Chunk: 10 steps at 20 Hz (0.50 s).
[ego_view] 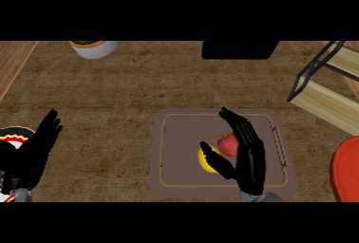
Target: Pick the bell pepper from the tray and place it in the tiered shelf
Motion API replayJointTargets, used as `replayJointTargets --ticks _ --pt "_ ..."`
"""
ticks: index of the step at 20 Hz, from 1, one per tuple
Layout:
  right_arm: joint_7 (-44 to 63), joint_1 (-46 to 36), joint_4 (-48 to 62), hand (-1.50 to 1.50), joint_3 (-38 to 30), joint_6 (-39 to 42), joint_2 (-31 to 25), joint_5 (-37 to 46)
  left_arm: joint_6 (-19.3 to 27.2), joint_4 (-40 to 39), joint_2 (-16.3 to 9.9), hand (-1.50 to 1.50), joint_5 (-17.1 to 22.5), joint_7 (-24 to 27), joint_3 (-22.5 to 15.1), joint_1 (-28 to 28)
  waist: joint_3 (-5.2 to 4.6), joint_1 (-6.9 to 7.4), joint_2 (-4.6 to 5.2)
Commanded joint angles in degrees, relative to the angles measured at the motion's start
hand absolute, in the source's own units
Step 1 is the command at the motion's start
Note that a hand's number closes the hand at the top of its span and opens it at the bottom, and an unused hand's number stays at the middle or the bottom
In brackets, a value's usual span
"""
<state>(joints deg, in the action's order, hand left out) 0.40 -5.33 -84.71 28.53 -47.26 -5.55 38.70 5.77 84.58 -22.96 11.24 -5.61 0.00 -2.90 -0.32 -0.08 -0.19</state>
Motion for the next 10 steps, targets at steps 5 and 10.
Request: replayJointTargets --ticks 5,10 --pt "19.65 6.26 4.28 -1.5 -1.13 -1.6 5.44 32.03 -2.54 -1.04 -2.64 0.0 1.94 0.21 3.05 -0.94 -0.2 -1.61 -0.51" --pt "31.51 8.98 1.18 -1.5 -0.24 13.94 5.53 43.95 -2.24 -1.11 -2.52 0.0 1.7 -0.21 3.03 -0.77 -0.31 -2.09 -0.61"
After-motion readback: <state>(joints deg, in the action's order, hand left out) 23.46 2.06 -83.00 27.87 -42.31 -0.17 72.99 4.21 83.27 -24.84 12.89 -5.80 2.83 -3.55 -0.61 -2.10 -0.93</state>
